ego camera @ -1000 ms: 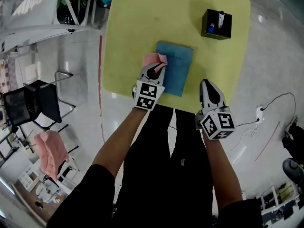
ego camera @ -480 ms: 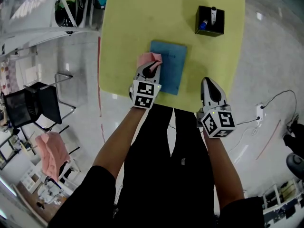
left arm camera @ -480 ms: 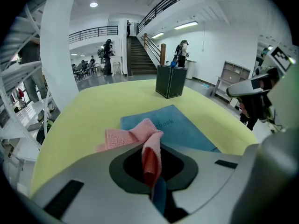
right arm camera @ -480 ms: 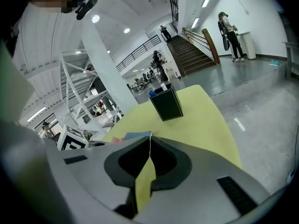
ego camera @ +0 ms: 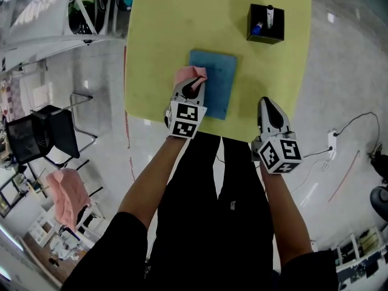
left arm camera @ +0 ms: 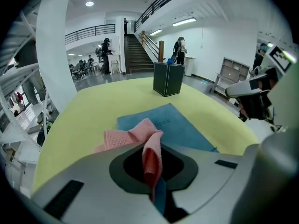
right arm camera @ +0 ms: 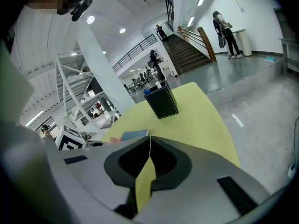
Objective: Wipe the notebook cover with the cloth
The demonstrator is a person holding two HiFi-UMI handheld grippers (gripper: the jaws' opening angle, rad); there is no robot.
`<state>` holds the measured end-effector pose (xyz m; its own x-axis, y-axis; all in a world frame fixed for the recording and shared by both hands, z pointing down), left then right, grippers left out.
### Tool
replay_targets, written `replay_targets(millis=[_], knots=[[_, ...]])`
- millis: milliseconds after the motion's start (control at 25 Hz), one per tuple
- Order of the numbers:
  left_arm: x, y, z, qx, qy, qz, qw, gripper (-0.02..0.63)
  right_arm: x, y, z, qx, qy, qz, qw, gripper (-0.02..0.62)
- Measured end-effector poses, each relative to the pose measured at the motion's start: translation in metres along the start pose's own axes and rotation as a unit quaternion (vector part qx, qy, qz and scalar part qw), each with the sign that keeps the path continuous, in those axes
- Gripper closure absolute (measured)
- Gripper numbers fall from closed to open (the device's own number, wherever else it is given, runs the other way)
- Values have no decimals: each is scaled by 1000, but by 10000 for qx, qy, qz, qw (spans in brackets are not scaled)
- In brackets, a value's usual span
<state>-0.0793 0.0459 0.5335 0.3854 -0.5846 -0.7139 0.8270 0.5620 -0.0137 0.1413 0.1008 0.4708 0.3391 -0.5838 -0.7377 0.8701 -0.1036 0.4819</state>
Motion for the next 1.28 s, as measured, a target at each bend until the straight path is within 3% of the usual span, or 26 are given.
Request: replay_targets(millis=[320,800,1280], knots=[[4,8,0,-108,65,-59,9999,575,-1,2,0,-288,67,-38,9996,563],[1,12,-1,-128,120,84,9998,575,0,10,-2,-419,129,58,9990,563],[5,23,2,-205,118,-29,9997,575,9,14,0,-426,242,96,9988,563]])
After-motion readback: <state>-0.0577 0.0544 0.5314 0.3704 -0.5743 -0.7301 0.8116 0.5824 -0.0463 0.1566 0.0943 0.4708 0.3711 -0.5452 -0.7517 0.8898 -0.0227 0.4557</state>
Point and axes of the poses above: the fingertips, and each gripper's own axes: z forward along the fingers, y to its right, x out of its top, the point moved 5 cm from there along -z, backward along the fingers, and after that the axes turned 7 degrees about y, right-handed, at the moved point
